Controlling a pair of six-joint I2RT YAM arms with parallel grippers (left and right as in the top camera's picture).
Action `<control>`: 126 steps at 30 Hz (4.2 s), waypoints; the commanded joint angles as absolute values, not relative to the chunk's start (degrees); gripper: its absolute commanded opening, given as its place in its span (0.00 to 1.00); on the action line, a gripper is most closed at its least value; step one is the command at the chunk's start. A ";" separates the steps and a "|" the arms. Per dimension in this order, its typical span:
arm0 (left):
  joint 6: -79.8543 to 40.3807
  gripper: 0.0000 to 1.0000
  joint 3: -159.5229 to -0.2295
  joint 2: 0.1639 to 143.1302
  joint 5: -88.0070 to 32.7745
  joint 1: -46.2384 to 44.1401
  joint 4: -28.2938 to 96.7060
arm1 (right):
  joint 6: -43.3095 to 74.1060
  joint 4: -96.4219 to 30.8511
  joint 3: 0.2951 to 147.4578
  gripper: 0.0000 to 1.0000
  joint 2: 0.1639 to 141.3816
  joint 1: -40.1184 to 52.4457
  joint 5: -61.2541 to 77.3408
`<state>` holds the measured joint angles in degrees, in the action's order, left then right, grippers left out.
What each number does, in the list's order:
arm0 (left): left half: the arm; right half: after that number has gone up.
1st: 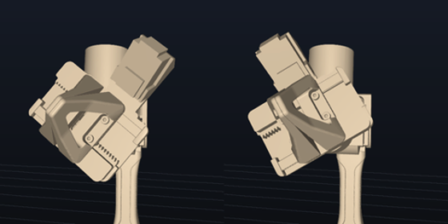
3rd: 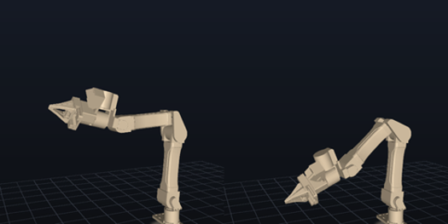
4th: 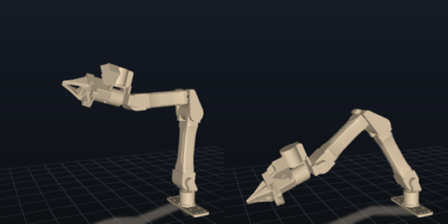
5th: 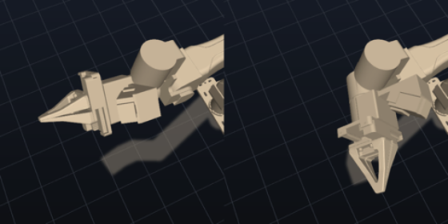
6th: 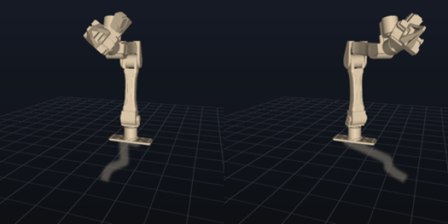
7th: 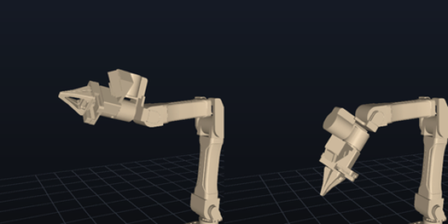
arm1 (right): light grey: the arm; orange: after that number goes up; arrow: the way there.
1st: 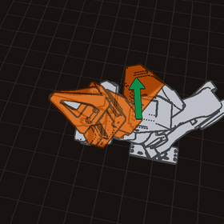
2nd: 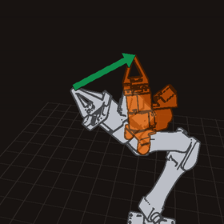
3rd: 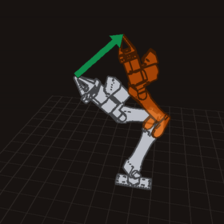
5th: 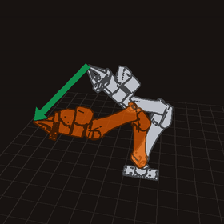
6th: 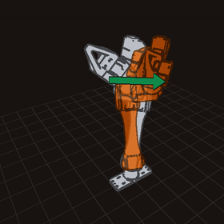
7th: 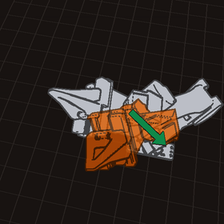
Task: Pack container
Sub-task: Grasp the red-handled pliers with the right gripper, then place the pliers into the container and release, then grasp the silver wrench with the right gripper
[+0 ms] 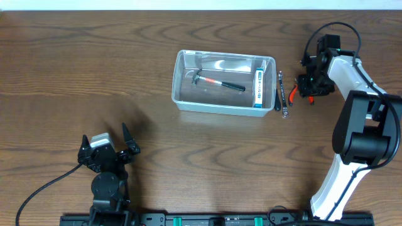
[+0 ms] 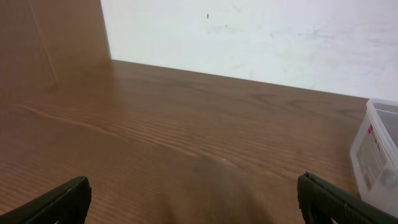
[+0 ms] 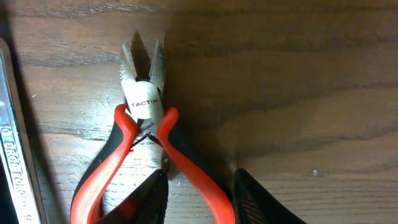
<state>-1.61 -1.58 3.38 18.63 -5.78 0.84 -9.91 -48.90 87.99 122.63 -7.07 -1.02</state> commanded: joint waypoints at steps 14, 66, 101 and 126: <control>-1.52 0.98 -0.23 3.25 19.57 -5.65 2.35 | -8.12 -49.01 85.38 0.12 122.54 -7.29 -0.62; -1.52 0.98 -0.23 3.25 19.57 -5.65 2.35 | -58.06 -56.75 114.24 0.01 133.84 32.91 1.89; -1.52 0.98 -0.23 3.25 19.57 -5.65 2.35 | 2.22 -72.51 118.67 0.60 113.69 -0.05 5.21; -1.52 0.98 -0.23 3.25 19.55 -5.65 2.35 | 4.69 -52.60 85.93 0.55 117.45 0.62 6.09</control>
<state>-1.61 -1.58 3.38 18.63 -5.78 0.86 3.95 -53.89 87.83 117.51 -0.73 5.34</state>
